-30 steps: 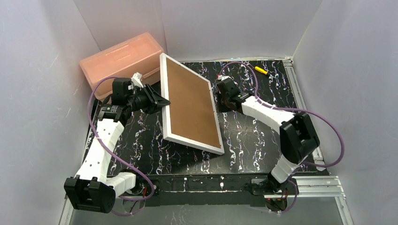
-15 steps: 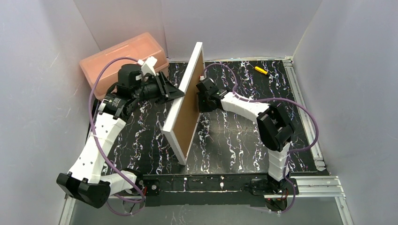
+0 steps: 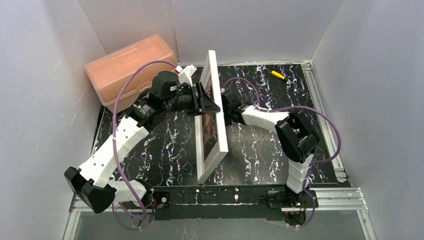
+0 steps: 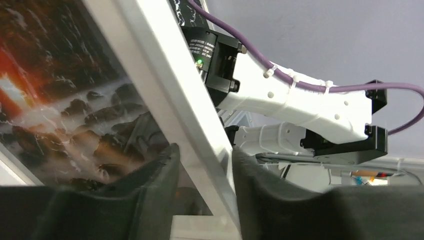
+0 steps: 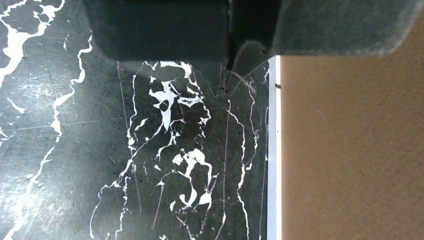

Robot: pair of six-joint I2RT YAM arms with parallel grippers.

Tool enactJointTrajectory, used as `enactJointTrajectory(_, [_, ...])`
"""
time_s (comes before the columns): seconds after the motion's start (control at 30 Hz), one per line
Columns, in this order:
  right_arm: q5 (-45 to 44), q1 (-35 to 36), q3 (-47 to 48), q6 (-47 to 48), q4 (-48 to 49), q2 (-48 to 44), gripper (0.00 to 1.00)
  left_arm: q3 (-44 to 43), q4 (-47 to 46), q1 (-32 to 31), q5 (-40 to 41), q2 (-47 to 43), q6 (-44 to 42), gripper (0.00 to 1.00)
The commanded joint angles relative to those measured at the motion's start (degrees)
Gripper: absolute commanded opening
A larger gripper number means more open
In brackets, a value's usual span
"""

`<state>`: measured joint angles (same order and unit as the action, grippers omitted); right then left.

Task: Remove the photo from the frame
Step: Turn over the photo frame at the center of the board.

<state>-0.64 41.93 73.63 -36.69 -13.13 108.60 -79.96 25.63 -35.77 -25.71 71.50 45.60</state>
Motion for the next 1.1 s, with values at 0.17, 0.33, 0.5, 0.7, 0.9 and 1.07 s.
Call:
enactJointTrajectory(0.17, [30.44, -6.23, -10.63, -2.31, 28.03, -1.24, 0.01, -1.45, 10.66, 0.0, 3.48, 0.5, -10.14, 0.9])
enactJointTrajectory(0.33, [34.11, -8.53, -16.84, -9.98, 41.75, 0.13, 0.01, 0.84, 15.5, 1.93, 6.52, -3.08, -13.02, 0.96])
enactJointTrajectory(0.5, [38.62, -10.87, -21.86, -17.22, 60.35, 3.29, 0.01, 14.17, 12.0, 13.66, 1.8, -8.28, -12.06, 0.87])
enactJointTrajectory(0.7, [42.08, -11.25, -23.17, -27.07, 82.41, 11.7, 0.01, 27.01, 15.29, 15.15, 18.83, -8.82, -13.19, 0.77])
enactJointTrajectory(0.9, [42.74, -11.6, -22.4, -38.01, 99.72, 18.83, 0.01, 34.14, 15.22, 15.32, 23.74, -13.22, -9.72, 0.75])
enactJointTrajectory(1.07, [42.57, -12.5, -23.49, -38.54, 102.13, 19.53, 0.01, 37.47, 15.48, 15.41, 26.37, -15.14, -7.68, 0.79])
